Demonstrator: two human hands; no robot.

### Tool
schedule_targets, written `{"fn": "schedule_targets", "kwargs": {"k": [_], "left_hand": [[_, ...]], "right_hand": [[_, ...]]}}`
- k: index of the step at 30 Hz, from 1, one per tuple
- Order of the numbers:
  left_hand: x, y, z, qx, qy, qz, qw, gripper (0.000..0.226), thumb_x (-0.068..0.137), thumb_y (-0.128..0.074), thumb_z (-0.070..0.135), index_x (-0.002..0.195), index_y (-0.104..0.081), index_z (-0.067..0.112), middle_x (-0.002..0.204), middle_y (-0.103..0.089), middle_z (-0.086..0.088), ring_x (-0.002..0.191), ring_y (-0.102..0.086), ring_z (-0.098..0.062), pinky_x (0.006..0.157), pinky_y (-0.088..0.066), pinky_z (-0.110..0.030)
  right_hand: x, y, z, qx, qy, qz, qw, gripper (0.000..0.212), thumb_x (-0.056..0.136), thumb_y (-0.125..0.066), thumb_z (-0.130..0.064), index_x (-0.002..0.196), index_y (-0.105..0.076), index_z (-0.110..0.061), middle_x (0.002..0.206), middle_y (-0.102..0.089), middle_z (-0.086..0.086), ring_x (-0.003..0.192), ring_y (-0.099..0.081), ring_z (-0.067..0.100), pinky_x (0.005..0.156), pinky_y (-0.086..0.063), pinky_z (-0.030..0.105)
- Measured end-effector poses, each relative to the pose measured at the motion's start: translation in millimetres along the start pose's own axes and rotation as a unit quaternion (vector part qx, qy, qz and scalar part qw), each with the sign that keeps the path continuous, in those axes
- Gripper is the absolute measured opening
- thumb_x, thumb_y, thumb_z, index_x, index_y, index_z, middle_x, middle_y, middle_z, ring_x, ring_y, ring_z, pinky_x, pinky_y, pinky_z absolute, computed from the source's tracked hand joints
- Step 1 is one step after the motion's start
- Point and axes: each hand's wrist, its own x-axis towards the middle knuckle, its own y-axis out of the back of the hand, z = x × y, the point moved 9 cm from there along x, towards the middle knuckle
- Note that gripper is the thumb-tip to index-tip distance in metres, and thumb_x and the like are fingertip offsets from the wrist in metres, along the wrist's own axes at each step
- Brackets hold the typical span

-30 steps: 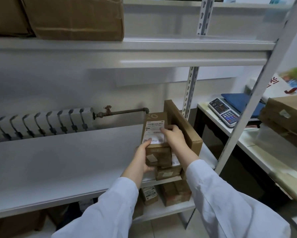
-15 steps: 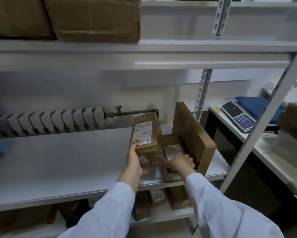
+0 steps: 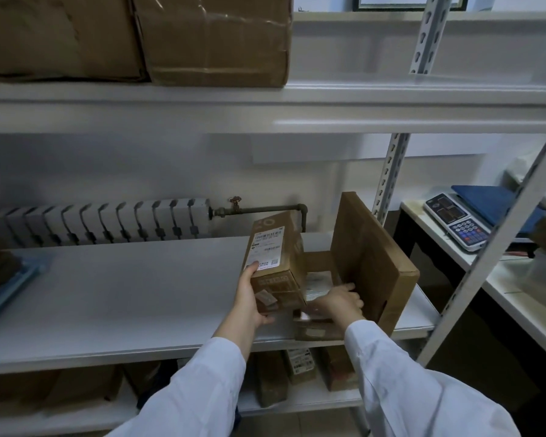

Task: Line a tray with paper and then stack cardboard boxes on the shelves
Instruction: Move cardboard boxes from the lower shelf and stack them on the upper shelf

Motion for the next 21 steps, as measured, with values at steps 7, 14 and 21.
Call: {"fn": "schedule_targets", "kwargs": {"k": [7,14,21], "left_hand": [[-14,13,-8,-0.005,0.011,-0.008,1.0,0.052,0.081,-0.058,0.051,0.119,-0.054,0.015,0.107,-0.062,-0.015,0.099,-0.055,-0.034,0.093,-0.04,-0.051],[-23,33,-15,-0.019,0.052,0.022,0.998,0.056,0.073,-0.066,0.055,0.11,-0.055,0.014,0.107,-0.06,-0.015,0.1,-0.054,-0.032,0.089,-0.046,-0.044],[-30,43,-20,-0.023,0.071,0.009,0.997,0.059,0.072,-0.059,0.063,0.102,-0.059,0.012,0.104,-0.063,-0.015,0.103,-0.056,-0.032,0.083,-0.045,-0.041]], "right_hand": [[-4,-32,12,0.258,0.007,-0.115,0.959,0.072,0.079,-0.073,-0.011,0.137,-0.031,-0.007,0.135,-0.046,0.015,0.121,-0.047,0.031,0.093,-0.042,0.033],[-10,-60,16,0.458,-0.032,-0.2,0.866,0.06,0.08,-0.067,-0.021,0.133,-0.042,-0.01,0.093,-0.068,0.014,0.068,-0.067,0.026,0.054,-0.05,0.027],[-13,-72,16,0.491,-0.038,-0.214,0.844,0.061,0.075,-0.07,-0.039,0.126,-0.048,-0.013,0.094,-0.064,0.017,0.081,-0.061,0.03,0.058,-0.044,0.035]]}}
